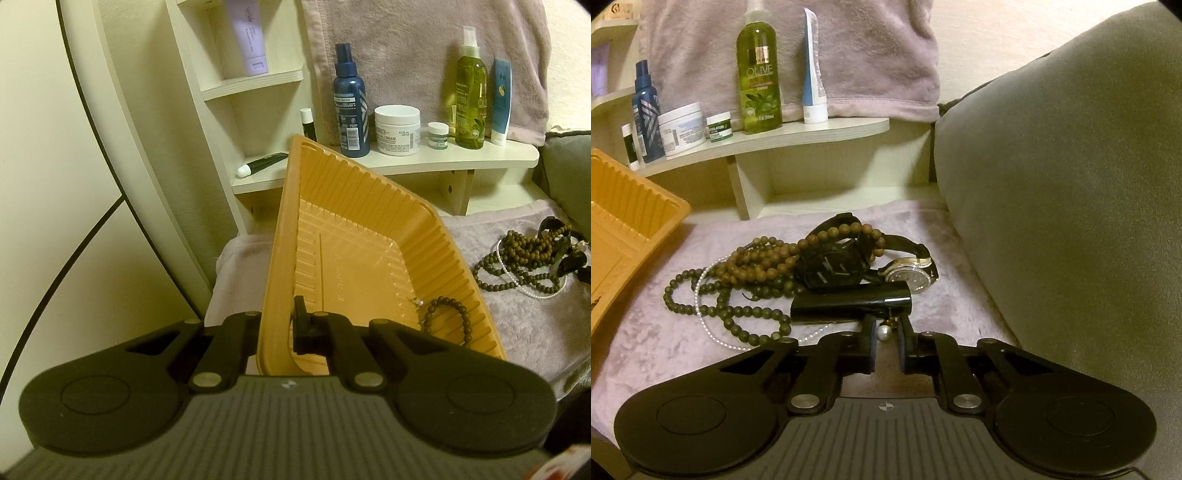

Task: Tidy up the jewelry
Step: 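Grasp another pearl earring from the pile with the right tool, then carry the pearl earring into the tray and open the right tool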

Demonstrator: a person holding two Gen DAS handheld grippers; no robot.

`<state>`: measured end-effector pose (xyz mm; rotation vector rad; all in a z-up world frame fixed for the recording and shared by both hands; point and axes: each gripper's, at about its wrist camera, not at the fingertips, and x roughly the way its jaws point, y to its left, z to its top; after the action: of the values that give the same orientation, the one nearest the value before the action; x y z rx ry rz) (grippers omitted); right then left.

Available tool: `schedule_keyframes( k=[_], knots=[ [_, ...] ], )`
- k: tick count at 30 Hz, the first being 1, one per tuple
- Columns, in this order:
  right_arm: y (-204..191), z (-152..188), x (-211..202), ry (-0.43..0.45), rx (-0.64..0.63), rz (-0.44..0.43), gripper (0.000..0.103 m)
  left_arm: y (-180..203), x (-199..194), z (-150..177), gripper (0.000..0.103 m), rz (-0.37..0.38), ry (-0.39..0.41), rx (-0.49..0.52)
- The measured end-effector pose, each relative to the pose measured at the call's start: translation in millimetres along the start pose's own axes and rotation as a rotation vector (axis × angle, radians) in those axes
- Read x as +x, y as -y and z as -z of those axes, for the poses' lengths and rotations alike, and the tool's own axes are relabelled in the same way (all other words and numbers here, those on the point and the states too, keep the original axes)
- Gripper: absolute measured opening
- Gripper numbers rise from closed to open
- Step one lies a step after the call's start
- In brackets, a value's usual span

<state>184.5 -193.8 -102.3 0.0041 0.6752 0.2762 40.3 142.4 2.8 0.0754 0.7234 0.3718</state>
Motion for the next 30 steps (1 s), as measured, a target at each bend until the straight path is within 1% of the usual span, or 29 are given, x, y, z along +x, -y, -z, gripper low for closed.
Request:
schedule_keyframes(
  k=[5, 8, 15, 18, 24, 30],
  knots=[
    [-4, -2, -8, 0.008, -0.018, 0.004, 0.008, 0, 0, 0, 0.005, 0.000, 0.000, 0.000],
    [-10, -4, -17, 0.025, -0.028, -0.010, 0.008, 0, 0, 0, 0.005, 0.000, 0.001, 0.001],
    [-36, -21, -36, 0.072, -0.062, -0.086, 0.008, 0, -1, -1, 0.005, 0.005, 0.006, 0.001],
    [-51, -29, -40, 0.086, -0.080, -0.141, 0.008, 0, -1, -1, 0.005, 0.005, 0.005, 0.002],
    [-91, -40, -40, 0.084, -0.134, -0.269, 0.008, -1, -1, -1, 0.005, 0.006, 0.005, -0.001],
    [-141, -43, -37, 0.057, -0.181, -0.458, 0.008, -2, -1, 0, 0.005, 0.008, 0.004, -0.002]
  ],
)
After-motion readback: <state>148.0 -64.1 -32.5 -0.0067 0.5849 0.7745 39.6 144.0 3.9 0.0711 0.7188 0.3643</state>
